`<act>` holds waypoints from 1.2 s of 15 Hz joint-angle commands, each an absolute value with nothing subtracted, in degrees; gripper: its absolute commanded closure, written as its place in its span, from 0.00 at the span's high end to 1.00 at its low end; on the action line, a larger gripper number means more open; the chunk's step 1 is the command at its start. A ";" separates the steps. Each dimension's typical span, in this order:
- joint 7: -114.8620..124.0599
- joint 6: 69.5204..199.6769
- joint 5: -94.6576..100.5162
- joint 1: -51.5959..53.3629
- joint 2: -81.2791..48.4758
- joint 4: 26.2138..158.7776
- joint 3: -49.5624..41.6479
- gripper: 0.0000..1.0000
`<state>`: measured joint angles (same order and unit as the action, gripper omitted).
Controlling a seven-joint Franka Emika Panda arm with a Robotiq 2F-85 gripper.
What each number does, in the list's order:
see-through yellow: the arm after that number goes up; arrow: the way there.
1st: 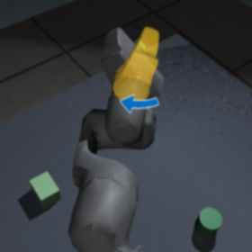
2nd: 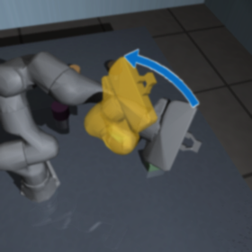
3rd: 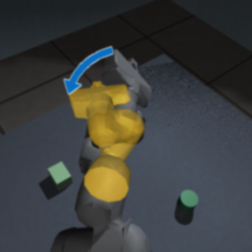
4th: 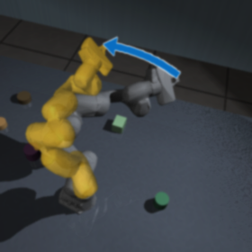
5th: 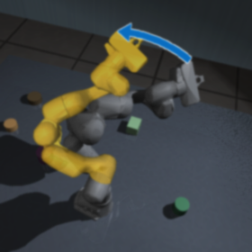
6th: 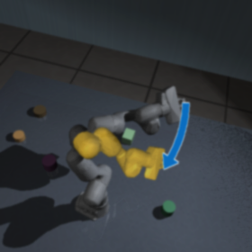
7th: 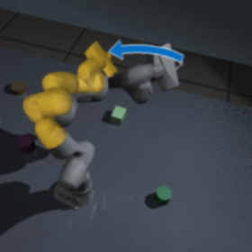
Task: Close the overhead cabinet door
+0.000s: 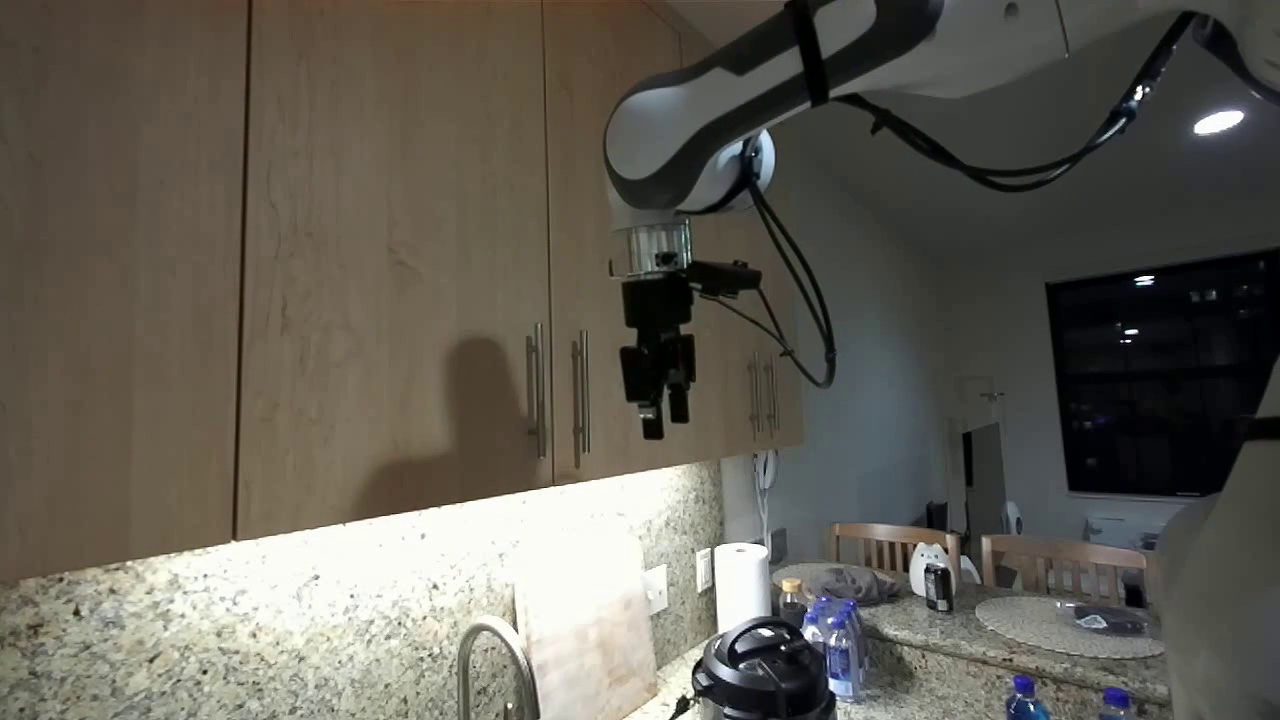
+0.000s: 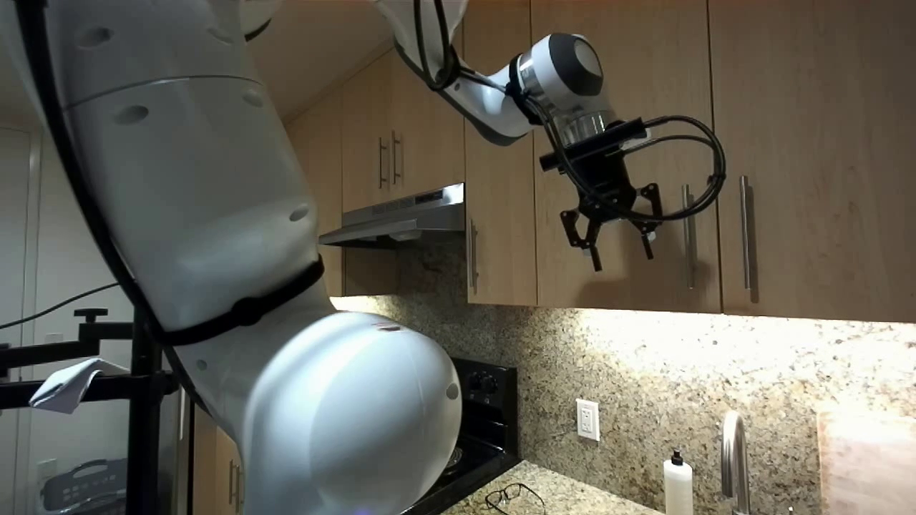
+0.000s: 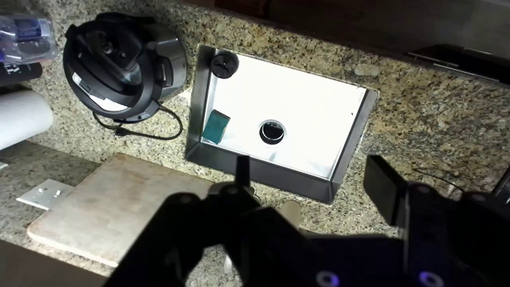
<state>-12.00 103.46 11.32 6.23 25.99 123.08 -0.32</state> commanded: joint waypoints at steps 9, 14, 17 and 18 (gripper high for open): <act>-10.59 108.43 6.33 3.22 34.81 135.94 -3.85 1.00; -10.58 109.20 4.93 2.07 36.29 138.93 -5.33 1.00; -10.99 109.29 4.77 1.50 36.09 139.80 -6.14 1.00; -11.14 109.36 4.80 1.32 35.97 140.00 -6.36 1.00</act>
<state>-11.34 107.58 6.56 2.48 34.99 137.95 -6.14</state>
